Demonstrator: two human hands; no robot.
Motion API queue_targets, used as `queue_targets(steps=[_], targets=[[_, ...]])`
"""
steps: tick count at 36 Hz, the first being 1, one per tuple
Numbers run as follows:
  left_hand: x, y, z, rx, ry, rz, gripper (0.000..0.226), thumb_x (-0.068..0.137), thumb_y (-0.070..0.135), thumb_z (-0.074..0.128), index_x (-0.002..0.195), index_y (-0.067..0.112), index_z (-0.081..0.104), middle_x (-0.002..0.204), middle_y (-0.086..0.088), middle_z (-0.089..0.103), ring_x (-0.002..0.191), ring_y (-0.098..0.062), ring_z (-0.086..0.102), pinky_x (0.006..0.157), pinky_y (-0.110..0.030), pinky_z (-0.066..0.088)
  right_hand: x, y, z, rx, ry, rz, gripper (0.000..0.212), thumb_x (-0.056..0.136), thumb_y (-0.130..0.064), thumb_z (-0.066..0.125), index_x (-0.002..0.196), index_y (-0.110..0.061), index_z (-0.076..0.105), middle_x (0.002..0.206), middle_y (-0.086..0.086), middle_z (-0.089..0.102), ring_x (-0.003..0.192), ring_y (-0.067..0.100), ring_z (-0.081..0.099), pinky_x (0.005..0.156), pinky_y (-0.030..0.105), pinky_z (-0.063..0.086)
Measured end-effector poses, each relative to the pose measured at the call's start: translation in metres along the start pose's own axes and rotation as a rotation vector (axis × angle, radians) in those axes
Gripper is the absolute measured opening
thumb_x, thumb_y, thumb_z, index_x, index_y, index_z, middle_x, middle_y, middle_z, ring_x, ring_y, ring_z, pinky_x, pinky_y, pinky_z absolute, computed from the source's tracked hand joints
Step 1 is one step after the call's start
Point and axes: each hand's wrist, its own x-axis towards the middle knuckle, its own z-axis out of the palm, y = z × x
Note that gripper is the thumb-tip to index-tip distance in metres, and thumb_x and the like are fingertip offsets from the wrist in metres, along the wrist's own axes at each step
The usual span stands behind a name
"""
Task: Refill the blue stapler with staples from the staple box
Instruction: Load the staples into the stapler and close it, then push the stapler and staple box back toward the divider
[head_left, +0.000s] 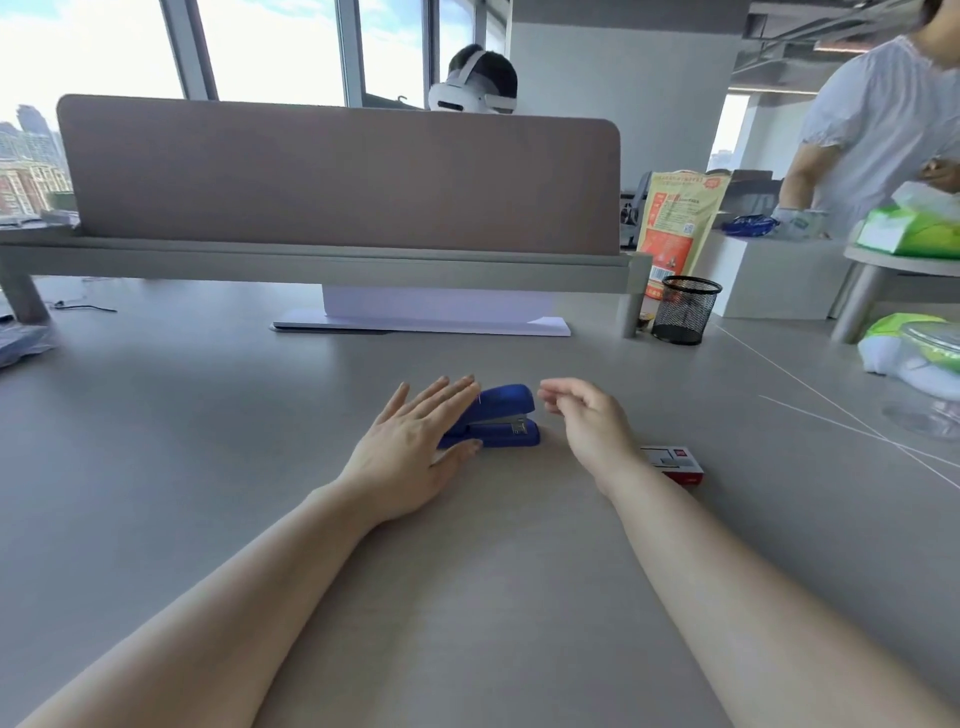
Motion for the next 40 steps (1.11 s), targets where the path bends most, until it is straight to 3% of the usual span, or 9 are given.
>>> queue_targets(steps=[6,9,13,16,20,26,35,40], targets=[[-0.002,0.002,0.001,0.045,-0.056,-0.008,0.065,0.085,0.059,0.021,0.145,0.034,0.015,0.154,0.015,0.02,0.143,-0.006,0.01,0.117,-0.034,-0.004,-0.007,-0.001,-0.001,-0.13,-0.079,-0.152,0.042,0.09,0.0,0.034,0.118,-0.019,0.059,0.12,-0.001,0.061,0.115,0.013,0.053,0.096,0.021,0.037],[-0.001,0.005,0.001,0.101,-0.065,-0.025,0.056,0.093,0.049,0.032,0.144,0.033,0.017,0.154,0.016,0.021,0.143,-0.005,0.013,0.118,-0.039,-0.005,-0.009,-0.004,0.0,-0.274,-0.013,-0.314,0.049,0.086,0.007,0.033,0.118,-0.019,0.06,0.124,0.0,0.06,0.119,0.015,0.049,0.102,0.026,0.037],[-0.001,0.008,0.001,0.148,-0.052,-0.027,0.058,0.09,0.055,0.024,0.144,0.033,0.019,0.153,0.016,0.024,0.142,-0.005,0.015,0.118,-0.043,-0.008,-0.012,-0.004,0.003,-0.41,0.074,-0.409,0.052,0.082,0.01,0.034,0.116,-0.017,0.061,0.127,0.006,0.059,0.121,0.023,0.046,0.105,0.031,0.035],[-0.001,0.009,0.001,0.15,-0.047,-0.027,0.061,0.089,0.055,0.018,0.145,0.032,0.016,0.154,0.016,0.022,0.143,-0.004,0.012,0.117,-0.041,-0.011,-0.013,-0.005,0.002,-0.45,0.105,-0.41,0.05,0.081,0.01,0.035,0.116,-0.016,0.061,0.124,0.006,0.061,0.118,0.024,0.047,0.1,0.03,0.036],[-0.001,0.011,0.0,0.185,-0.074,-0.019,0.059,0.089,0.049,0.03,0.144,0.032,0.017,0.153,0.017,0.022,0.142,-0.003,0.016,0.118,-0.043,-0.009,-0.013,-0.005,0.002,-0.517,0.113,-0.393,0.049,0.08,0.01,0.035,0.113,-0.015,0.062,0.121,0.007,0.063,0.115,0.027,0.05,0.098,0.035,0.04],[-0.002,0.018,-0.001,0.193,-0.077,-0.046,0.064,0.086,0.052,0.032,0.145,0.031,0.016,0.154,0.015,0.02,0.143,-0.005,0.014,0.118,-0.045,-0.008,-0.019,-0.014,-0.005,-0.601,0.1,-0.389,0.045,0.08,0.009,0.038,0.11,-0.013,0.063,0.119,0.009,0.065,0.111,0.03,0.053,0.095,0.038,0.043],[-0.004,0.021,0.001,0.155,-0.058,-0.054,0.064,0.091,0.048,0.034,0.146,0.025,0.009,0.157,0.009,0.013,0.145,-0.009,0.006,0.119,-0.038,-0.003,-0.044,-0.006,-0.059,-0.653,0.115,-0.303,0.036,0.082,0.001,0.045,0.109,-0.014,0.065,0.114,0.008,0.068,0.107,0.029,0.056,0.089,0.03,0.04],[0.002,0.035,0.004,0.149,0.042,-0.112,0.066,0.088,0.057,0.023,0.145,0.027,0.011,0.157,0.008,0.012,0.145,-0.014,0.01,0.118,-0.042,-0.002,-0.059,-0.004,-0.085,-0.667,0.12,-0.231,0.032,0.085,-0.004,0.047,0.108,-0.015,0.066,0.116,0.005,0.067,0.112,0.024,0.053,0.086,0.025,0.037]])
